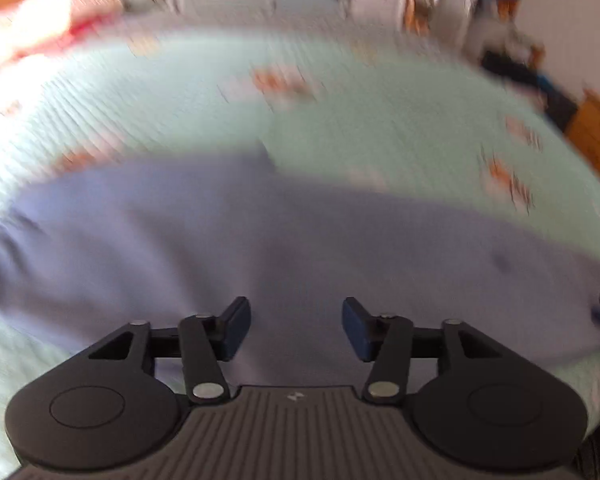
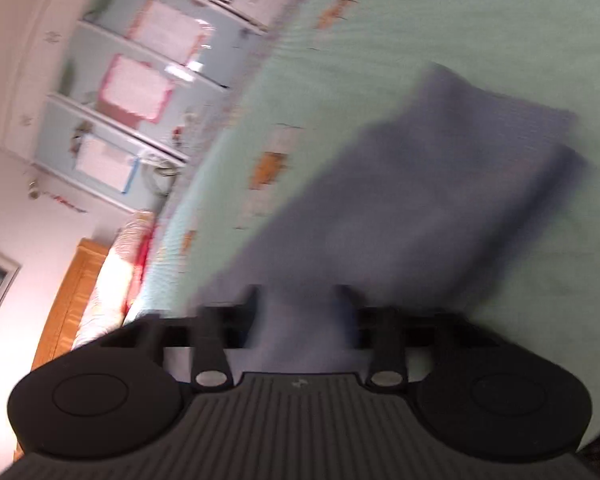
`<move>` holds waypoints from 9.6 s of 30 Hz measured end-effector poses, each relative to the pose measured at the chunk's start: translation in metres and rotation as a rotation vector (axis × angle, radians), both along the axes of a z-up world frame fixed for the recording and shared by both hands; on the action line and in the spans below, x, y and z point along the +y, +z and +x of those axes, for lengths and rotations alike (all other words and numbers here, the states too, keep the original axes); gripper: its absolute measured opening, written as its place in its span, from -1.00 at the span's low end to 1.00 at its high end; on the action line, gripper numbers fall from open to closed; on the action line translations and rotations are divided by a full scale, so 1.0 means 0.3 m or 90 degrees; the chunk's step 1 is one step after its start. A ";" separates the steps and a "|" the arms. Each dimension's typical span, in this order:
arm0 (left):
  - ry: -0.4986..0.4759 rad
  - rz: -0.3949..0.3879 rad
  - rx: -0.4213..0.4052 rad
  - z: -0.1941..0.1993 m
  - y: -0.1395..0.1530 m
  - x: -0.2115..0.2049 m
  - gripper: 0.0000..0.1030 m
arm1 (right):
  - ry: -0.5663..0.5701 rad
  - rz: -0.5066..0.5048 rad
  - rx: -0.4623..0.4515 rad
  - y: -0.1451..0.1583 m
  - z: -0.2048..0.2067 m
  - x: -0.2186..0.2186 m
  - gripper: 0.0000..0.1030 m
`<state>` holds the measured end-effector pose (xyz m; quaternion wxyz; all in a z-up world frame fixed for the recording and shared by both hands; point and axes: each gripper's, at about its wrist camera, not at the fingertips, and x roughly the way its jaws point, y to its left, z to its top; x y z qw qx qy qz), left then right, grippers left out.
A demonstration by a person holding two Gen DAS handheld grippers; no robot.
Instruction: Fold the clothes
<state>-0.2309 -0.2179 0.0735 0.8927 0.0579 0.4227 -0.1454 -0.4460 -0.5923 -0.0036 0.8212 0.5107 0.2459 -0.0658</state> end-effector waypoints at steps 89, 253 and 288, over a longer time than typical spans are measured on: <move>-0.183 -0.028 0.037 -0.180 -0.005 -0.435 0.25 | 0.123 -0.126 0.033 0.044 0.078 0.132 -0.75; 0.314 -0.731 0.007 0.011 -0.075 0.734 -0.86 | -0.040 -0.041 -0.087 0.129 0.091 0.075 -0.86; 0.342 -0.483 0.326 1.026 0.047 0.537 -0.11 | -0.063 0.160 0.023 0.206 0.822 -0.227 -0.41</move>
